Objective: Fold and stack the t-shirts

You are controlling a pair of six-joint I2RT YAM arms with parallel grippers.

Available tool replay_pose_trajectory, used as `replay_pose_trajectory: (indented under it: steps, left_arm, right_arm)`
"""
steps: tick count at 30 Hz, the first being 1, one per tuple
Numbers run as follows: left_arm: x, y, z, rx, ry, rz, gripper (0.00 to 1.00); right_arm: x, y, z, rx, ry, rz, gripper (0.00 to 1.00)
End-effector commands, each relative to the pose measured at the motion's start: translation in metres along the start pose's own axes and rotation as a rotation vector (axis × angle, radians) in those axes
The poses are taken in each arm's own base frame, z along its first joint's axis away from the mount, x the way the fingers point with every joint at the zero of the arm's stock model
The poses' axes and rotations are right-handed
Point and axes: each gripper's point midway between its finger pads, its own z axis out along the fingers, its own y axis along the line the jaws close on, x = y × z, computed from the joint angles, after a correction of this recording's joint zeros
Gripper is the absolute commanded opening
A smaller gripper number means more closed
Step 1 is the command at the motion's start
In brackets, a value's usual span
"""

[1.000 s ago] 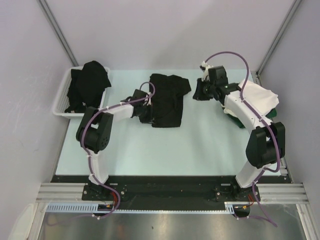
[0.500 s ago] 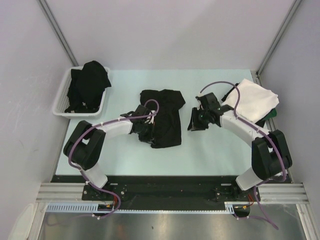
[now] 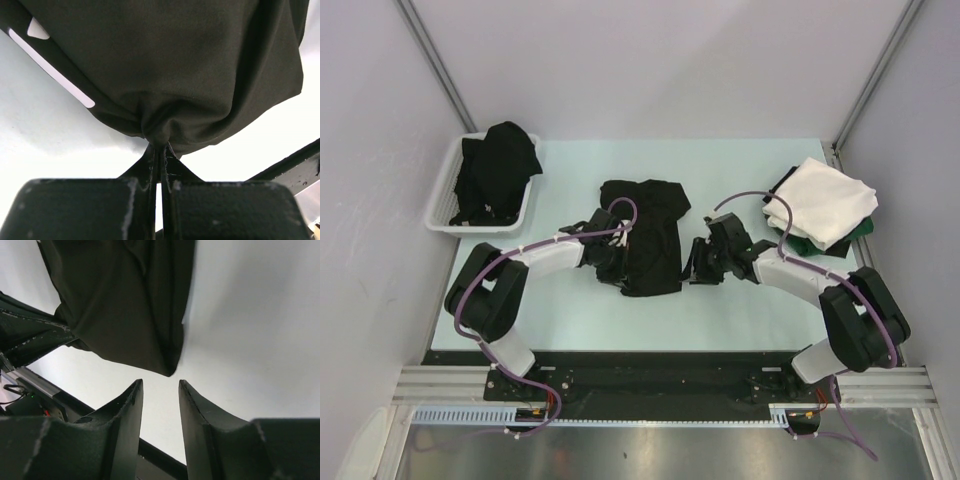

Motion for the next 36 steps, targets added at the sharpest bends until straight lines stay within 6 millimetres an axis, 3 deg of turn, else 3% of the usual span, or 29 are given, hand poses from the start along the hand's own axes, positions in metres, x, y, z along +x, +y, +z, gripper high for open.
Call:
replay_pose_trajectory:
  steps: [1,9,18,36]
  left_arm:
    - [-0.011,-0.011,-0.008,0.025,-0.022,0.040,0.00]
    - [-0.006,-0.010,-0.011,0.023,-0.016,0.055,0.00]
    - [-0.003,-0.010,-0.012,0.029,-0.018,0.054,0.00]
    - [-0.004,-0.014,-0.016,0.031,-0.020,0.054,0.00]
  right_arm:
    - [0.000,0.028,0.014,-0.095,-0.045,-0.010,0.41]
    - [0.020,0.036,0.030,-0.086,-0.024,-0.050,0.42]
    - [0.018,0.031,0.012,-0.045,-0.054,-0.101,0.43]
    - [0.021,-0.001,0.028,0.074,-0.042,-0.170,0.47]
